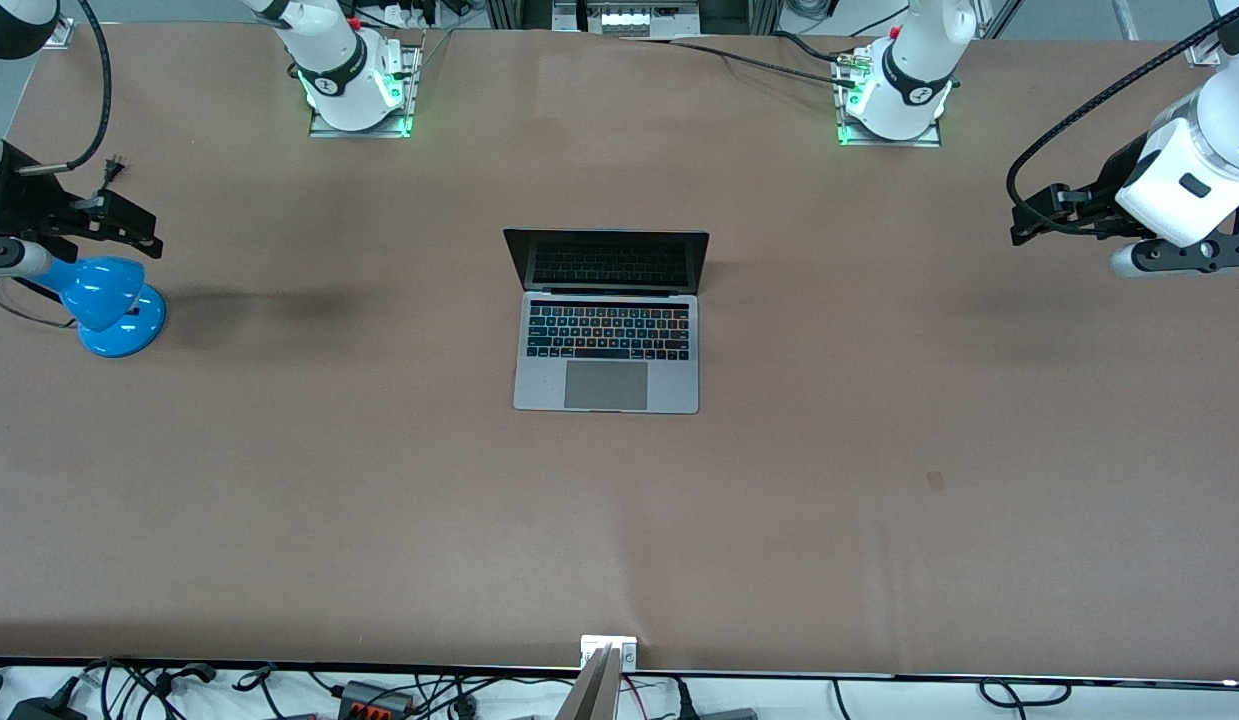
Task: Close laptop with both arms from behind
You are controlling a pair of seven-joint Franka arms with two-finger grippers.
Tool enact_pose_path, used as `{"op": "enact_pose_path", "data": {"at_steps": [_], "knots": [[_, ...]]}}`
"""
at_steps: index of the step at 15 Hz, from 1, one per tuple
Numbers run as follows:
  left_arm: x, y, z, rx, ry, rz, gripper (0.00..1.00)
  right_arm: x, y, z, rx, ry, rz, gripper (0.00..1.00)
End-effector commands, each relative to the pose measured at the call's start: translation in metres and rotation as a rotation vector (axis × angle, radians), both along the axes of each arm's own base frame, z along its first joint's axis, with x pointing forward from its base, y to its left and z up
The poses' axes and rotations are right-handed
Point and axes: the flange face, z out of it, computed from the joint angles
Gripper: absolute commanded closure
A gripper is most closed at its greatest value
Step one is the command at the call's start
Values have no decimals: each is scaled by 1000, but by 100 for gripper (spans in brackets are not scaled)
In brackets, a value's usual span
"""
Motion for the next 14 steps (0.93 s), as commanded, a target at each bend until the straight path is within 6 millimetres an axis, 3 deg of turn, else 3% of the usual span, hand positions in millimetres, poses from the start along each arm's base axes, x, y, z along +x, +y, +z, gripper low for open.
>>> {"op": "enact_pose_path", "data": {"at_steps": [1,9,10,11,14], "knots": [[-3,-2,4,-15,4,3,0,-4,-1,1,-9,-17,0,0],[-2,0,5,-15,2,5,0,-1,3,4,-9,-7,7,0],[-2,0,6,-16,0,0,14,0,3,6,-9,-11,7,0],[-3,-2,6,-14,4,4,36,0,3,6,-8,-11,10,0],[-4,-1,5,-20,12,9,80,1,3,7,-3,-13,14,0]]}}
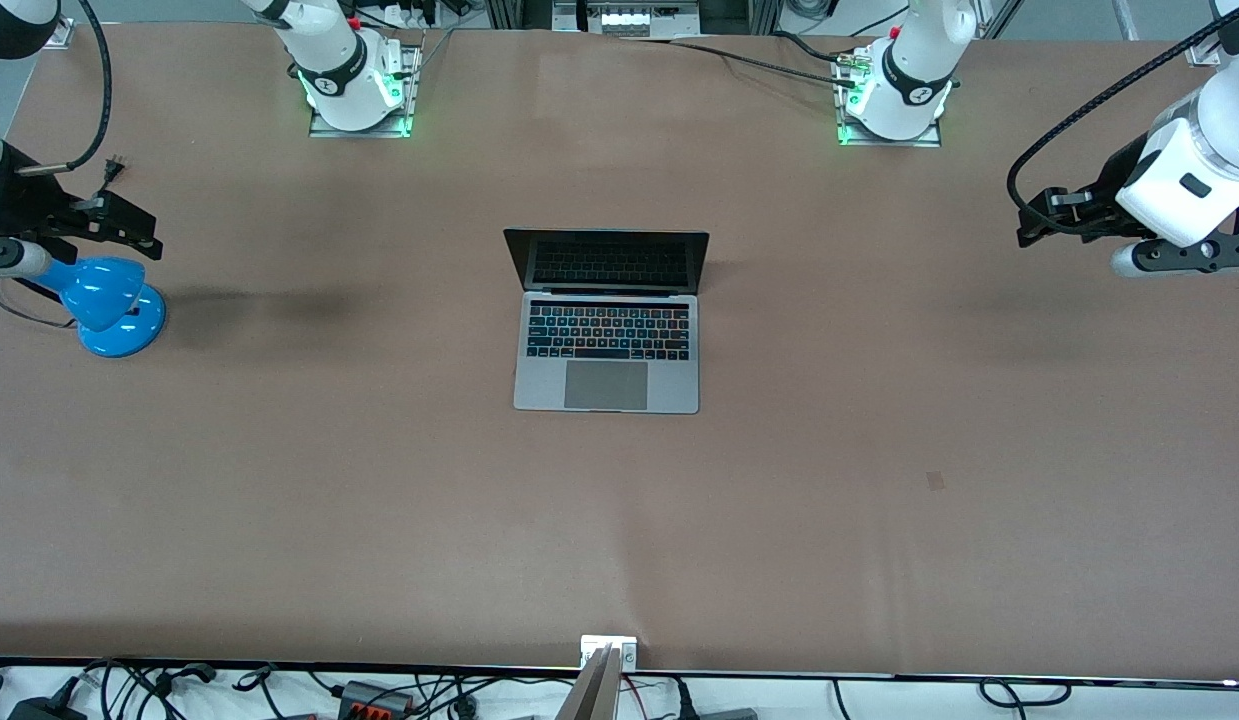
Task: Close laptop with both arms from behind
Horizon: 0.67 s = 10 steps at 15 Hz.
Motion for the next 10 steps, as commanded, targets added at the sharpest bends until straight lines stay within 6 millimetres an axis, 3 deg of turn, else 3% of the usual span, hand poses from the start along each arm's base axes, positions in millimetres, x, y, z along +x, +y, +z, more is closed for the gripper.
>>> {"op": "enact_pose_path", "data": {"at_steps": [1,3,10], "knots": [[-6,0,5,-19,19,8,90,0,3,6,-3,-6,13,0],[-11,-2,5,-19,50,4,99,-1,3,4,-2,5,18,0],[-16,-30,3,-104,83,-10,100,-2,2,-7,4,74,17,0]]}}
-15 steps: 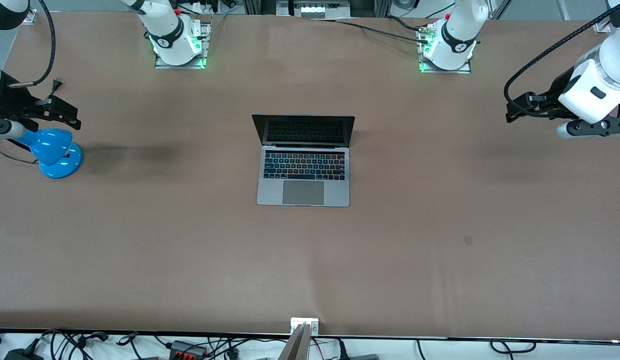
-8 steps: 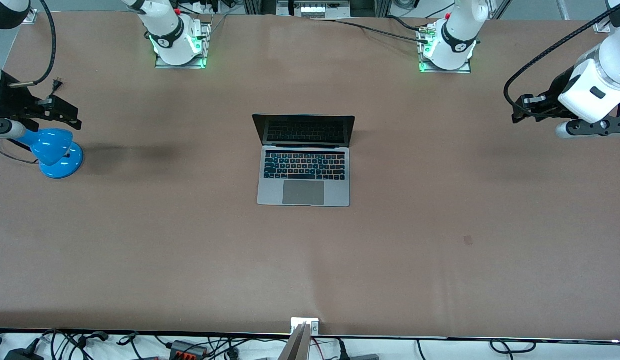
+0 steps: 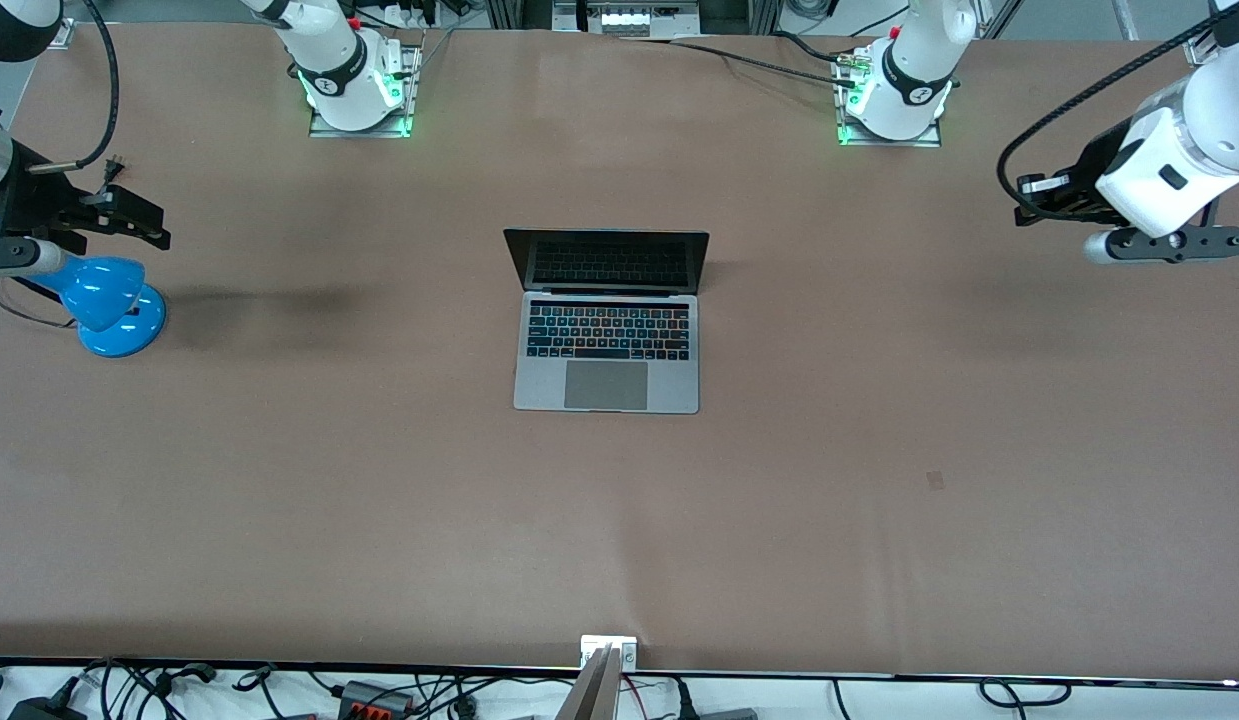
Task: Close laptop with both arms from behind
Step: 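Move the left gripper and the right gripper toward the laptop screen's back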
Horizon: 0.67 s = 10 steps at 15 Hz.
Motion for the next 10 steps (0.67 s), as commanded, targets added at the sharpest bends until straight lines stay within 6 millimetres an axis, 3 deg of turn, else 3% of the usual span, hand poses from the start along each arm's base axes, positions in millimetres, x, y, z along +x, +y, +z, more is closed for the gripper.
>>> {"op": "enact_pose_path", "data": {"at_steps": [1,4,6,7,8,10], "knots": [[-4,-10,3,-13,10,9,100,5,0,-4,0,18,13,0],[-5,-19,-3,-59,38,12,100,10,0,-12,0,22,13,0],[-6,-24,-3,-64,47,32,99,18,-1,-28,1,42,8,0],[-7,-39,-7,-63,59,3,99,22,0,-31,1,44,10,0],[-9,-52,-10,-62,69,-18,100,22,-1,-33,1,53,8,28],[-9,-58,-10,-62,70,-29,99,22,-2,-35,2,61,16,81]]}}
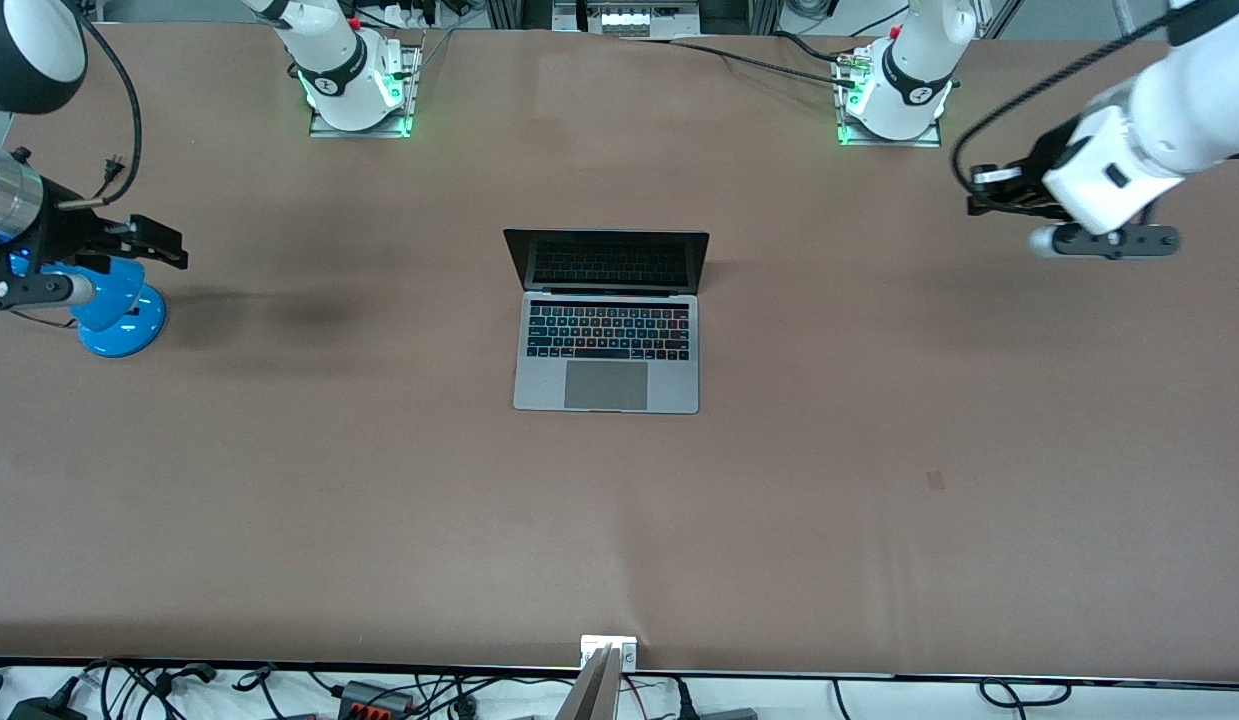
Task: Close laptop with both arms from behind
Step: 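Move the left gripper and the right gripper toward the laptop screen's back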
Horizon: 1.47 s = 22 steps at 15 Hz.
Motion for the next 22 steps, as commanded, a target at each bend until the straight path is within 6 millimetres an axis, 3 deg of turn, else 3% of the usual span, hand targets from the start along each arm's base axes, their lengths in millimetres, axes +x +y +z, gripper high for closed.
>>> {"op": "enact_pose_path", "data": {"at_steps": [1,2,5,9,12,14,17,21,22], "knots": [[-3,-15,-1,-7,20,-12,99,3,-1,4,2,0,15,94],[-8,-31,-3,0,22,-17,99,4,-1,3,2,3,14,100],[-9,-71,-19,-56,90,9,100,-1,2,1,4,43,11,100],[-40,-137,-46,-35,148,-108,100,-10,14,1,15,98,18,100],[-64,-179,-69,-19,138,-116,99,-29,42,-1,73,215,46,100],[-78,-193,-85,-21,123,-119,99,-35,64,-1,73,230,84,100],[-99,-199,-105,-59,89,-72,99,-44,88,-3,97,244,50,100],[-123,-220,-129,-49,74,-105,99,-82,132,-28,112,210,37,100],[-122,-222,-128,-56,58,-105,99,-98,154,-38,99,189,35,100]]}}
